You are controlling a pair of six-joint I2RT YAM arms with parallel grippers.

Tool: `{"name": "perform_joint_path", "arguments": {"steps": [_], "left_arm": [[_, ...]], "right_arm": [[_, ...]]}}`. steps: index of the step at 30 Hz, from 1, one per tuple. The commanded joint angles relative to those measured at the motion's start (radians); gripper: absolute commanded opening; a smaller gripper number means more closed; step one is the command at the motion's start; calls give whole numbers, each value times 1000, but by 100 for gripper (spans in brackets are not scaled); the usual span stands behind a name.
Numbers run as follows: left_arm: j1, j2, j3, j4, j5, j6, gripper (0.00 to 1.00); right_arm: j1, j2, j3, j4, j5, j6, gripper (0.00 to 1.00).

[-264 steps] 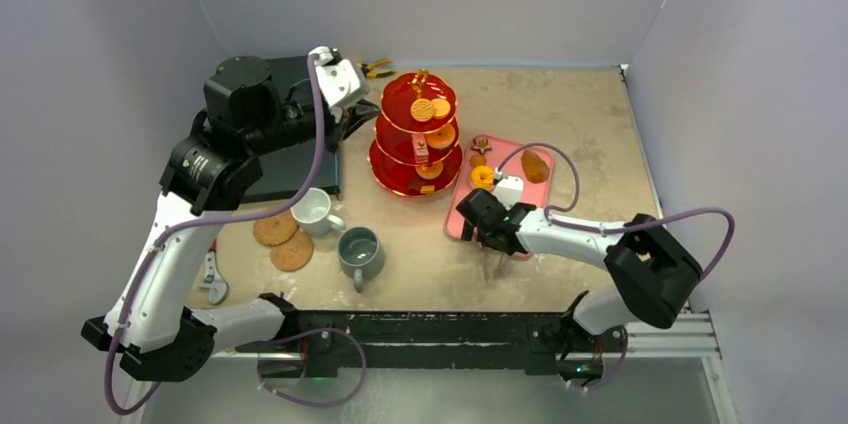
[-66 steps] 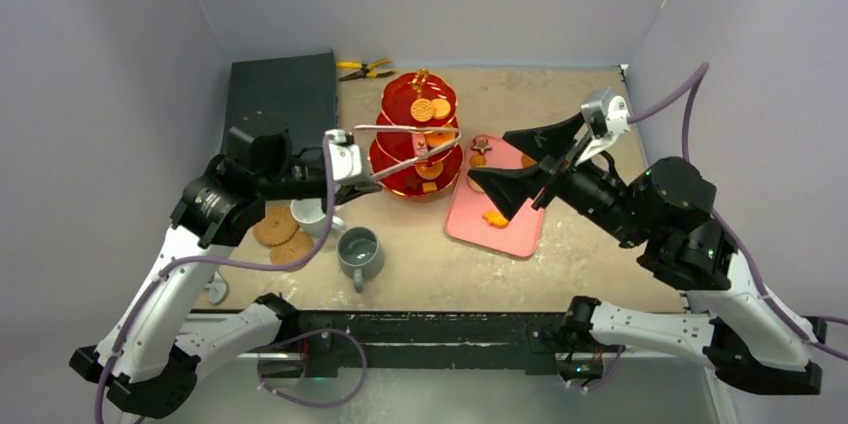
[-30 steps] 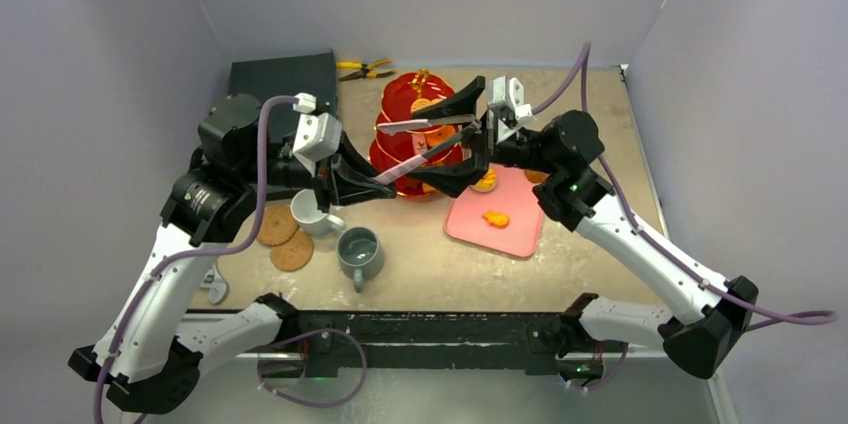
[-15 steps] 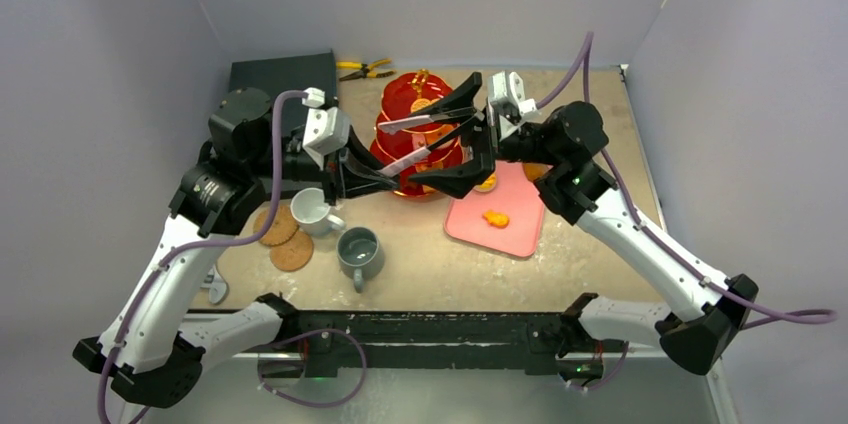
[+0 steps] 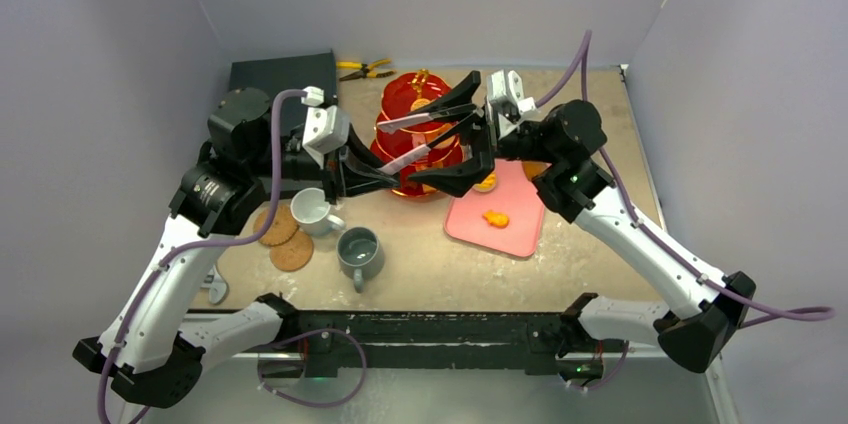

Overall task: Serve the afternoon tea
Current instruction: Adjust the clamp.

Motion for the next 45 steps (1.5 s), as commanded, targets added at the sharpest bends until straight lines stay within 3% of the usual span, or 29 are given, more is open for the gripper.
{"name": "perform_joint_path", "arguments": {"steps": [1, 8, 17, 25, 36, 45], "left_arm": [[5, -4, -2, 73, 17, -20, 0], [6, -5, -14, 74, 44, -35, 0], [6, -14, -19, 76, 54, -53, 0], [6, -14, -20, 53, 42, -27, 0], [5, -9, -4, 50, 31, -16, 0], [6, -11, -4, 22, -13, 40, 0]], "right_arm": [[7, 16, 29, 58, -5, 40, 99], [9, 29, 45, 55, 8, 45, 98], [10, 10, 35, 42, 136, -6, 99], [10, -23, 12, 120, 65, 23, 99], [10, 12, 50, 3, 18, 12, 97], [10, 57, 100, 8, 17, 80, 92]]}}
